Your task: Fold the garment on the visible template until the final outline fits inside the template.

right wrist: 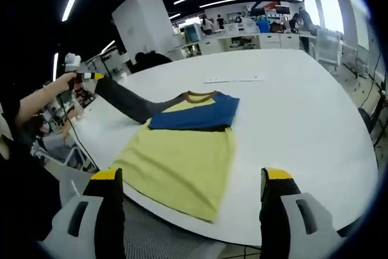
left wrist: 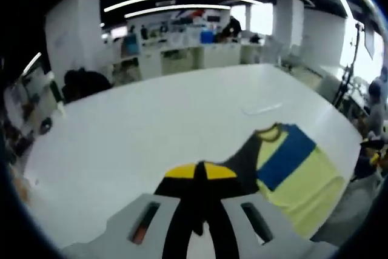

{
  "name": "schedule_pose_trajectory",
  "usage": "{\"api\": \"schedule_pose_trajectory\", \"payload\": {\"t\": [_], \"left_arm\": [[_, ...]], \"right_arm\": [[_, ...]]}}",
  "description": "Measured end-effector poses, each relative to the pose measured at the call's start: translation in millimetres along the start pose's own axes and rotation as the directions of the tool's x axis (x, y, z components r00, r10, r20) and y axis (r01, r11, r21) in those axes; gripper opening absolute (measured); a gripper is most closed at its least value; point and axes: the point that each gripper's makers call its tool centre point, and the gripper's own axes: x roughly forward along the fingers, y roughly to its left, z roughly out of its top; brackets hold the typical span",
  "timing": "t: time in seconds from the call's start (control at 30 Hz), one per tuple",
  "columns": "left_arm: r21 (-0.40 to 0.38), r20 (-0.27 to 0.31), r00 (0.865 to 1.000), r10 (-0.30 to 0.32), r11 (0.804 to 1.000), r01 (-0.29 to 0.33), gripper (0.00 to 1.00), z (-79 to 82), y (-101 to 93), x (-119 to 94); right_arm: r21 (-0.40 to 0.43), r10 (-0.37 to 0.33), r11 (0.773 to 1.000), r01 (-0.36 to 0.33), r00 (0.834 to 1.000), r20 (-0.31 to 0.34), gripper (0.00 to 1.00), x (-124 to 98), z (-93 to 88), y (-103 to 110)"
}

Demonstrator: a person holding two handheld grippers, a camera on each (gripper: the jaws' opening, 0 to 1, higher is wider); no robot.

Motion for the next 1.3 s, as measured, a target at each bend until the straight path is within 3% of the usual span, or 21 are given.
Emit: {"api": "schedule_pose_trajectory", "payload": {"t": [0.3, 0.8, 1.03, 1.3], "left_arm": [[0.016, 0.008, 0.993, -0.119, 0.993, 0.119, 0.00, 26.0, -65.2, -1.1], [0.023, 0.045, 0.952, -0.304, 0.953, 0.303, 0.00, 63.2, -172.6, 16.1], [0.022, 0.037, 0.931, -0.364, 0.931, 0.363, 0.00, 68.7, -211.8, 32.0], [0.049, 0.012, 0.903, -0.428, 0.903, 0.427, 0.00, 71.1, -252.4, 42.2]], "right_arm": [[0.001, -0.011, 1.000, 0.011, 1.000, 0.022, 0.93, -12.8, -0.6, -7.8], [0.008, -0.028, 1.000, 0.028, 0.999, 0.045, 0.93, -31.5, -2.4, -21.7], [0.001, -0.042, 0.999, 0.042, 0.997, 0.062, 0.93, -41.4, 3.3, -29.2], [0.018, -0.058, 0.998, 0.057, 0.996, 0.063, 0.93, -48.6, -2.9, -38.3]]}}
